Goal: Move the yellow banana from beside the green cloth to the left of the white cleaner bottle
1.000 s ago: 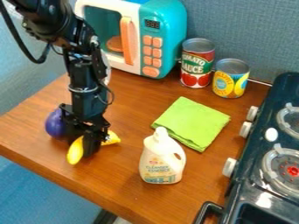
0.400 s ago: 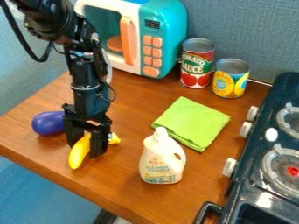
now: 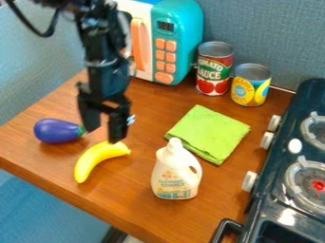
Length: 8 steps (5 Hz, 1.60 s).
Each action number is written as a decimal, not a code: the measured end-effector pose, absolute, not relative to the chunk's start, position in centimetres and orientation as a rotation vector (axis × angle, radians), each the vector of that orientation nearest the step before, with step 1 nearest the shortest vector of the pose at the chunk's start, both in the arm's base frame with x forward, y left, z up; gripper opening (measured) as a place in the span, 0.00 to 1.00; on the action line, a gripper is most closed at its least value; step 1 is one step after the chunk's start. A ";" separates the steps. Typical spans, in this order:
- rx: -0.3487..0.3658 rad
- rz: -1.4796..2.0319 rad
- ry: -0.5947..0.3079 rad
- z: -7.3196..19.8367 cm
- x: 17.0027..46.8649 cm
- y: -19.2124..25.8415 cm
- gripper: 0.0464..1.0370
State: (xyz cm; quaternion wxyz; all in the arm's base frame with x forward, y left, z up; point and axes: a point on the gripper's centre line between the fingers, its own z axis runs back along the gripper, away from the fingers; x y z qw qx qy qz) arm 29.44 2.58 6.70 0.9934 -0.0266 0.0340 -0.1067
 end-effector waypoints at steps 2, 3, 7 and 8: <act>-0.001 -0.218 -0.014 7.4 35.2 1.1 0.95; -0.026 -0.149 -0.072 6.2 37.1 0.5 0.95; -0.066 -0.040 -0.017 5.9 37.1 -1.3 0.95; -0.066 -0.039 -0.017 5.9 37.1 -1.2 0.95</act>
